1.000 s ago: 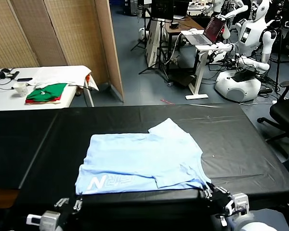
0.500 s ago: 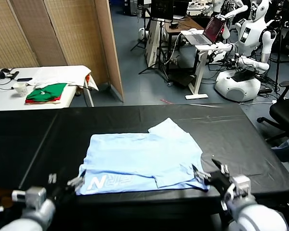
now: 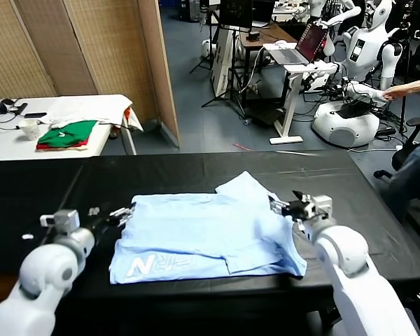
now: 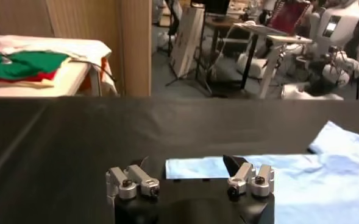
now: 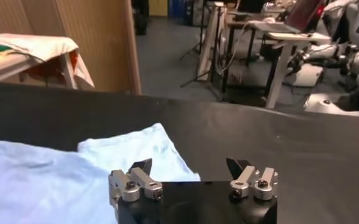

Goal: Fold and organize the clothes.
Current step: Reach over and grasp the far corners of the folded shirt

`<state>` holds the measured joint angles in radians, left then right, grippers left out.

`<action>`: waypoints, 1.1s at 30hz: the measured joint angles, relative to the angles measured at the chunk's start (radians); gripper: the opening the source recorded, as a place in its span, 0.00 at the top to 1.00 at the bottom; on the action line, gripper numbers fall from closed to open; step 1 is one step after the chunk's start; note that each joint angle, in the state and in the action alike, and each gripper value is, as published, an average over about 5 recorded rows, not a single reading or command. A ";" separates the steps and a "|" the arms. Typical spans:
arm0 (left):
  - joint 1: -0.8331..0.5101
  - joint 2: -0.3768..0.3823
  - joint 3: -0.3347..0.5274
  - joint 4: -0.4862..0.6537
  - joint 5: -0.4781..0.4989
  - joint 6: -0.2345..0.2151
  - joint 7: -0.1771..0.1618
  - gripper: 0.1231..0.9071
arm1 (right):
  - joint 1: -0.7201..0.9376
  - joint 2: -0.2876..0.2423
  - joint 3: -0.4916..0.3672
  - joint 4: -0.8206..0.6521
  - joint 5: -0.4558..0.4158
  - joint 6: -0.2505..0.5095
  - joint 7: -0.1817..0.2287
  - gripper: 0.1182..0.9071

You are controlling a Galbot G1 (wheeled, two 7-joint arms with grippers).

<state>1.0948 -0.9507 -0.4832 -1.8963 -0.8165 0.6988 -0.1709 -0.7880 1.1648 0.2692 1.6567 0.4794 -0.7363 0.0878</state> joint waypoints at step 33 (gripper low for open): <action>-0.233 -0.038 0.169 0.307 0.035 0.013 0.029 0.00 | 0.212 0.126 -0.086 -0.362 -0.053 0.001 -0.058 0.10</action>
<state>0.8617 -0.9885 -0.3138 -1.5896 -0.7818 0.7122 -0.1423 -0.5762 1.2906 0.1830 1.2945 0.4268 -0.7351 0.0302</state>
